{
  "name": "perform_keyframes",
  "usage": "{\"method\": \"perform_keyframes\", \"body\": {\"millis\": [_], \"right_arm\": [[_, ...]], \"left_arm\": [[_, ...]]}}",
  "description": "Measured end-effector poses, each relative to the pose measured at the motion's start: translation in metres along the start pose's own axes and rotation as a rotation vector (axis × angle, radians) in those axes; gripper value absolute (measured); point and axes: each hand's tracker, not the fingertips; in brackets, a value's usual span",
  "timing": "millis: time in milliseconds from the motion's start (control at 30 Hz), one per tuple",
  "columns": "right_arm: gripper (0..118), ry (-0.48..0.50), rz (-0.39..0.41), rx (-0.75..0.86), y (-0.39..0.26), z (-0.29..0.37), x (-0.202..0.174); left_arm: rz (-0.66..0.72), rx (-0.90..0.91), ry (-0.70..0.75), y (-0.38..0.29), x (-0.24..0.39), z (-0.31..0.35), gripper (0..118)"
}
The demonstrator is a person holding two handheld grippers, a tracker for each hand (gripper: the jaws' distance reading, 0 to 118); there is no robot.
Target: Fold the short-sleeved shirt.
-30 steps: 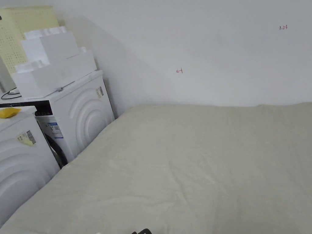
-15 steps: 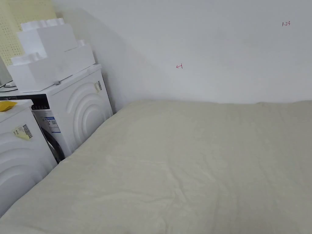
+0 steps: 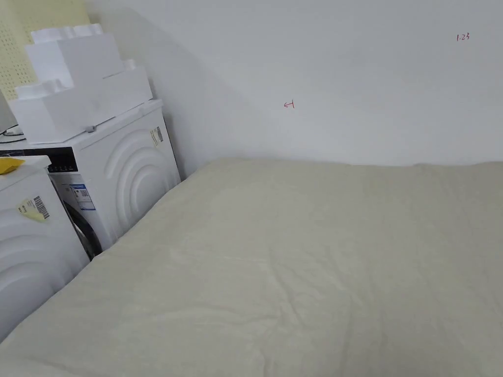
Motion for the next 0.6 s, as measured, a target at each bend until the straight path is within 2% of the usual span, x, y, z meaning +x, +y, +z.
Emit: {"method": "perform_keyframes", "body": {"millis": [167, 333, 367, 433, 533, 600], "right_arm": [[0, -0.011, 0.006, 0.003, 0.001, 0.002, 0.003], [0, -0.010, -0.023, -0.001, -0.001, -0.001, 0.006], [0, -0.010, -0.028, -0.003, -0.002, -0.001, 0.006], [0, -0.010, -0.033, -0.002, -0.006, -0.004, 0.008], [0, -0.003, -0.040, -0.006, -0.006, -0.003, 0.007], [0, -0.001, -0.032, -0.008, -0.006, -0.003, 0.005]], "left_arm": [[-0.138, 0.063, 0.096, 0.049, -0.009, 0.024, 11], [-0.399, 0.093, 0.290, 0.070, 0.043, 0.046, 11], [-0.440, 0.078, 0.326, 0.086, 0.024, 0.043, 11], [-0.565, 0.078, 0.349, 0.067, 0.051, 0.038, 11], [-0.765, 0.057, 0.464, 0.028, 0.085, 0.020, 11], [-0.875, 0.049, 0.454, -0.007, 0.107, 0.005, 12]]}}
